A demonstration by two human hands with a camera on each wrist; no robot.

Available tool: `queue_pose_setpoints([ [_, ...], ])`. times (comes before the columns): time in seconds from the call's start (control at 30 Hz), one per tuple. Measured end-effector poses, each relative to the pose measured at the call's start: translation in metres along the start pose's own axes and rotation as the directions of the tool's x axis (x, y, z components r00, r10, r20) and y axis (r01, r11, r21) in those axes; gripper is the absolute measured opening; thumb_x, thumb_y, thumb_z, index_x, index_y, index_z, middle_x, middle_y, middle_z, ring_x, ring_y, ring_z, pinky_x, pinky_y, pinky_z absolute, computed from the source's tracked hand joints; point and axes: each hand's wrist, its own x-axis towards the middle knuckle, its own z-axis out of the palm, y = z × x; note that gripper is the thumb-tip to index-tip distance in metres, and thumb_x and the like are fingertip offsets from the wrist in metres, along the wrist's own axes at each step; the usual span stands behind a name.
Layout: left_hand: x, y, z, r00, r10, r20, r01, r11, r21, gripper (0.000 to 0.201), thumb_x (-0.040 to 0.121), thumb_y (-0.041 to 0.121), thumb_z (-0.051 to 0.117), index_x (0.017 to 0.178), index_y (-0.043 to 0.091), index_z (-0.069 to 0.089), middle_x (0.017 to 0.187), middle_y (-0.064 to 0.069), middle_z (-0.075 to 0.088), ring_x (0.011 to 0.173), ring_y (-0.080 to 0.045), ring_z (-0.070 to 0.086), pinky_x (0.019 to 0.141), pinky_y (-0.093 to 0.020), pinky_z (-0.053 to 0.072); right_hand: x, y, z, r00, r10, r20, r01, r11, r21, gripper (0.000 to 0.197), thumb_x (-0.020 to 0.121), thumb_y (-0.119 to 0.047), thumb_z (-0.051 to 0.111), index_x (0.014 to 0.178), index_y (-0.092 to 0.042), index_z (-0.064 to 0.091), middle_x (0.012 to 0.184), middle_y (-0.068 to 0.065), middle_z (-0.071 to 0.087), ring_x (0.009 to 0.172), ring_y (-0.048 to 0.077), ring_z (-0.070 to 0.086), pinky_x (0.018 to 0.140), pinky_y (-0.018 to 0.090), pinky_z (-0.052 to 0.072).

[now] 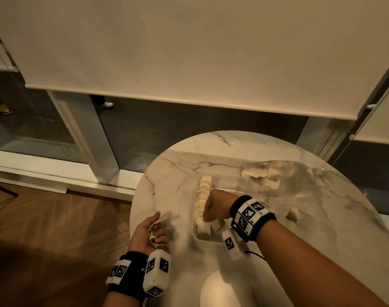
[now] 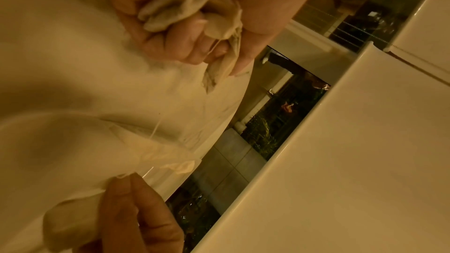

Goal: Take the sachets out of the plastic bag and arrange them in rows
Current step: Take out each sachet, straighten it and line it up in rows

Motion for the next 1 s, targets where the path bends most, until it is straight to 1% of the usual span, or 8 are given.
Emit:
queue_pose_setpoints([
  [0.13, 0.002, 0.0, -0.002, 1.0, 0.005, -0.022, -0.005, 1.0, 0.014, 0.044, 0.085, 0.028, 0.063, 0.049, 0.012, 0.046, 0.04, 0.005, 0.034, 0.027, -0.009, 0.029, 0.028, -0.016, 0.02, 0.017, 0.0, 0.002, 0.998, 0.064, -0.022, -0.064, 0.998, -0.028, 0.04, 0.076, -0.027, 0.083, 0.11, -0.009, 0.074, 0.107, 0.006, 0.074, 0.102, 0.022, 0.069, 0.091, 0.037, 0.058],
  [0.33, 0.0, -0.004, 0.003, 1.0, -0.002, -0.016, 0.002, 1.0, 0.031, 0.045, 0.085, 0.029, 0.062, 0.047, 0.01, 0.048, 0.04, 0.004, 0.034, 0.027, -0.008, 0.029, 0.03, -0.015, 0.018, 0.024, -0.002, 0.001, 0.996, 0.094, 0.004, -0.094, 0.995, -0.026, 0.048, 0.075, -0.027, 0.085, 0.115, -0.006, 0.07, 0.112, 0.011, 0.073, 0.104, 0.027, 0.069, 0.09, 0.042, 0.059],
  [0.5, 0.0, -0.003, 0.002, 1.0, -0.001, -0.001, 0.001, 1.0, 0.022, 0.047, 0.089, 0.029, 0.059, 0.048, 0.009, 0.05, 0.041, 0.004, 0.036, 0.027, -0.008, 0.03, 0.031, -0.016, 0.016, 0.018, -0.006, -0.002, 0.993, 0.112, 0.027, -0.111, 0.993, -0.047, 0.038, 0.083, -0.024, 0.078, 0.113, -0.003, 0.069, 0.109, 0.015, 0.072, 0.086, 0.024, 0.063, 0.068, 0.033, 0.051],
  [0.6, 0.0, -0.004, 0.001, 1.0, 0.01, -0.008, -0.01, 1.0, 0.027, 0.045, 0.087, 0.028, 0.06, 0.048, 0.01, 0.048, 0.041, 0.004, 0.036, 0.027, -0.008, 0.031, 0.031, -0.016, 0.017, 0.008, -0.008, -0.006, 0.993, 0.114, 0.042, -0.108, 0.986, -0.125, 0.032, 0.092, -0.022, 0.064, 0.118, -0.003, 0.067, 0.106, 0.012, 0.068, 0.085, 0.022, 0.058, 0.054, 0.024, 0.043],
  [0.7, 0.002, -0.004, 0.0, 1.0, 0.01, -0.013, -0.01, 0.999, 0.033, 0.045, 0.087, 0.029, 0.062, 0.048, 0.011, 0.047, 0.04, 0.004, 0.036, 0.027, -0.008, 0.031, 0.029, -0.015, 0.019, -0.003, -0.007, -0.013, 0.994, 0.1, 0.044, -0.095, 0.99, -0.103, 0.025, 0.096, -0.019, 0.059, 0.114, -0.004, 0.069, 0.091, 0.005, 0.065, 0.071, 0.016, 0.058, 0.048, 0.018, 0.041],
  [0.8, 0.01, -0.003, -0.007, 1.0, -0.013, 0.006, 0.013, 0.999, 0.049, 0.044, 0.086, 0.032, 0.062, 0.051, 0.013, 0.044, 0.041, 0.003, 0.036, 0.028, -0.009, 0.03, 0.03, -0.015, 0.018, -0.01, 0.001, -0.02, 0.994, 0.105, 0.036, -0.103, 0.994, -0.043, 0.027, 0.094, -0.011, 0.055, 0.115, -0.01, 0.072, 0.085, 0.001, 0.067, 0.069, 0.015, 0.062, 0.043, 0.017, 0.044],
  [0.9, 0.014, -0.002, -0.012, 0.999, -0.032, 0.015, 0.03, 0.996, 0.084, 0.044, 0.084, 0.036, 0.064, 0.052, 0.016, 0.042, 0.042, 0.002, 0.033, 0.029, -0.009, 0.027, 0.033, -0.014, 0.016, -0.011, 0.007, -0.023, 0.993, 0.114, 0.035, -0.114, 0.994, -0.003, 0.032, 0.089, -0.004, 0.056, 0.114, -0.017, 0.071, 0.078, 0.0, 0.067, 0.069, 0.015, 0.068, 0.047, 0.02, 0.05],
  [1.0, 0.014, -0.003, -0.01, 1.0, -0.014, 0.001, 0.013, 0.991, 0.136, 0.046, 0.083, 0.036, 0.063, 0.048, 0.015, 0.043, 0.039, 0.001, 0.035, 0.026, -0.01, 0.027, 0.036, -0.013, 0.013, -0.012, 0.006, -0.024, 0.992, 0.095, 0.083, -0.095, 0.995, -0.008, 0.029, 0.087, -0.005, 0.064, 0.115, -0.011, 0.071, 0.087, 0.007, 0.073, 0.076, 0.015, 0.071, 0.061, 0.024, 0.057],
])
